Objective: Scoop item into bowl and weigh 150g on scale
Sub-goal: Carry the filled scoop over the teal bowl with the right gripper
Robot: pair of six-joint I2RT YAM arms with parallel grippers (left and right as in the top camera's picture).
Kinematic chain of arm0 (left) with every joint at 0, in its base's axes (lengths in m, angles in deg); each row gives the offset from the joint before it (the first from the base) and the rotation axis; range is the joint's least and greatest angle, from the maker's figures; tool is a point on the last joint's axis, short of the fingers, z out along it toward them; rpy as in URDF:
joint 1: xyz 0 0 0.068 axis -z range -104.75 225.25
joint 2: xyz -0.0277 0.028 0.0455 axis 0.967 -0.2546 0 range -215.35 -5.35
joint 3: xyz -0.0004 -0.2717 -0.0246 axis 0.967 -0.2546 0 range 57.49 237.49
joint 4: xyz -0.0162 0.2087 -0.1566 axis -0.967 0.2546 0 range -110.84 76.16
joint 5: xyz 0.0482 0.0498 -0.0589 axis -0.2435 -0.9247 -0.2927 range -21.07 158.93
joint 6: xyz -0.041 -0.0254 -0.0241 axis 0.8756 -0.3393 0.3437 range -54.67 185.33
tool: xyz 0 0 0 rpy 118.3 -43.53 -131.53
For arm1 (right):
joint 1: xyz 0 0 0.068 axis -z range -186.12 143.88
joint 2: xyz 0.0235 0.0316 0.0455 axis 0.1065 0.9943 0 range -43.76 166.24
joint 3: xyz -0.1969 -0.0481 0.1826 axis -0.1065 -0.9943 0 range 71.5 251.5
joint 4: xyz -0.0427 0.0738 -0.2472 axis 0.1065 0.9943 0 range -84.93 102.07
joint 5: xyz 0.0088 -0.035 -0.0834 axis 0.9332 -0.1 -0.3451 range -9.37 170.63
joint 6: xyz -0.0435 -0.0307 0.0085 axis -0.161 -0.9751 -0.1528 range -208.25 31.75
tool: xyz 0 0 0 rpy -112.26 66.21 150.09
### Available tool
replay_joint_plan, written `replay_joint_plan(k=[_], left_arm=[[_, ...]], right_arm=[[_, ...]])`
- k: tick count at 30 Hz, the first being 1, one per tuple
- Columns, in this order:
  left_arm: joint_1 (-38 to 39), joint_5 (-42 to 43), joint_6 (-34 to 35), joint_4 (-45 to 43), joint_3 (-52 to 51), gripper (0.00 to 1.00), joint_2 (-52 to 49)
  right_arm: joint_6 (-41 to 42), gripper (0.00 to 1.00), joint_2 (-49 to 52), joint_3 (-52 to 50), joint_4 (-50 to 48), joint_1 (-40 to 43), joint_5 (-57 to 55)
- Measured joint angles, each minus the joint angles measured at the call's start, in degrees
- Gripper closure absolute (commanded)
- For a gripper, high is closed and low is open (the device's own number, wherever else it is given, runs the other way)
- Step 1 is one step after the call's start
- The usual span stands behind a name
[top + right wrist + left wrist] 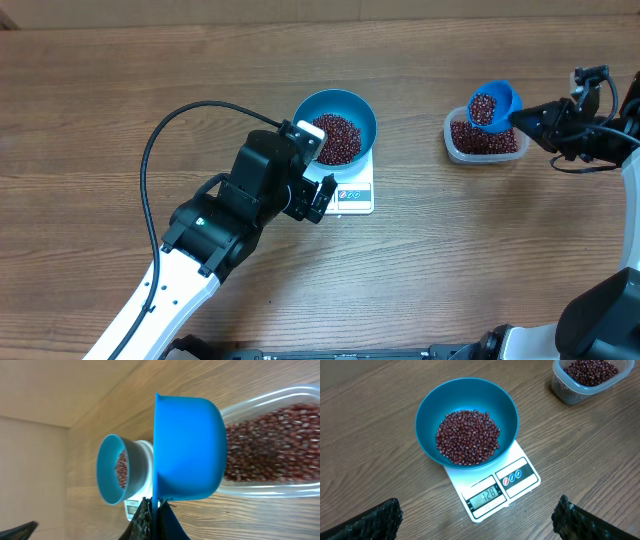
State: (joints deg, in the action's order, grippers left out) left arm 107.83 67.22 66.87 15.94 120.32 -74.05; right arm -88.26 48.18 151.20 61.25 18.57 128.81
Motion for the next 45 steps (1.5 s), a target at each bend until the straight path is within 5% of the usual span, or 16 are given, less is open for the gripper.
replay_joint_plan(k=[13, 22, 45], left_arm=[[0.0, 0.0, 0.0, -0.79, 0.0, 0.0, 0.0], [0.0, 0.0, 0.02, -0.79, 0.0, 0.0, 0.0], [0.0, 0.0, 0.02, -0.79, 0.0, 0.01, 0.0]], right_arm=[[0.92, 0.96, -0.02, 0.0, -5.27, -10.29, 2.84], [3.21, 0.96, -0.02, 0.0, -15.34, -24.76, 1.36], [3.21, 0.96, -0.02, 0.0, -19.67, -43.82, -27.91]])
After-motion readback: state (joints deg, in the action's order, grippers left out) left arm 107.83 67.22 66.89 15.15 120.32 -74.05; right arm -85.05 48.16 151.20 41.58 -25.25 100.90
